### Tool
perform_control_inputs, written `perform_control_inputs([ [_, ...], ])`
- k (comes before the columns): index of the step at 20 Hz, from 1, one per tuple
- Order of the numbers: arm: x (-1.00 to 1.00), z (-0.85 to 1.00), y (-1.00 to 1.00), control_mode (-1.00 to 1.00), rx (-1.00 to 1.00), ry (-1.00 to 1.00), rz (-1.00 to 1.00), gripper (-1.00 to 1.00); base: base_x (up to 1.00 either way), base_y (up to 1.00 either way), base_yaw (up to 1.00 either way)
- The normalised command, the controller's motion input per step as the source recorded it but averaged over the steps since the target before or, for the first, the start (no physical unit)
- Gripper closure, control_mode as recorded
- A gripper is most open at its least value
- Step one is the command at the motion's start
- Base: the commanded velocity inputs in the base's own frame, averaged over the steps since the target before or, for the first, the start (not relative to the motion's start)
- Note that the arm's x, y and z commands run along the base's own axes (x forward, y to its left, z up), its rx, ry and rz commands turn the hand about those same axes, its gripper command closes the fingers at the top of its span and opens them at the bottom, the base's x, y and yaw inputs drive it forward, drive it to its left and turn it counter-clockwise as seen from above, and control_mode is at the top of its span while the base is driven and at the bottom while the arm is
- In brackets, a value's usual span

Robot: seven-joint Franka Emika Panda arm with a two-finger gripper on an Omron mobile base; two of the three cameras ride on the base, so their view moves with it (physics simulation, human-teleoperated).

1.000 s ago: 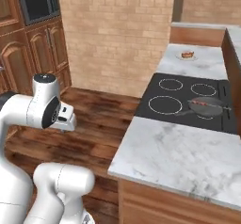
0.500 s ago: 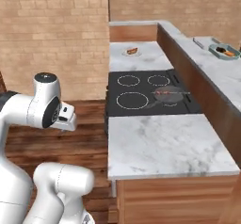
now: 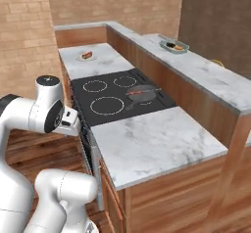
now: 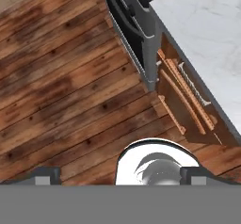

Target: Place the cold items (carrot and sweet potato) from the fridge in one tupperware on the dining counter. Place the warm items (kebab skewer and hot dog) in the stove area in another tupperware.

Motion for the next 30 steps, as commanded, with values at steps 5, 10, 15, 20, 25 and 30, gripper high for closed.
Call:
perform_control_inputs([
  [5, 0.00, 0.00, 0.00, 1.00, 0.00, 0.00, 0.00, -1.00, 0.60, 1.00, -0.46],
  [10, 0.00, 0.00, 0.00, 1.00, 0.00, 0.00, 0.00, -1.00, 0.49, 1.00, -0.44],
  [15, 0.00, 0.00, 0.00, 1.00, 0.00, 0.00, 0.00, -1.00, 0.46, 1.00, -0.44],
  [20, 0.00, 0.00, 0.00, 1.00, 0.00, 0.00, 0.00, -1.00, 0.43, 1.00, -0.43],
  [25, 0.00, 0.00, 0.00, 1.00, 0.00, 0.00, 0.00, -1.00, 0.43, 1.00, -0.45],
  [30, 0.00, 0.00, 0.00, 1.00, 0.00, 0.00, 0.00, -1.00, 0.49, 0.70, -0.50],
])
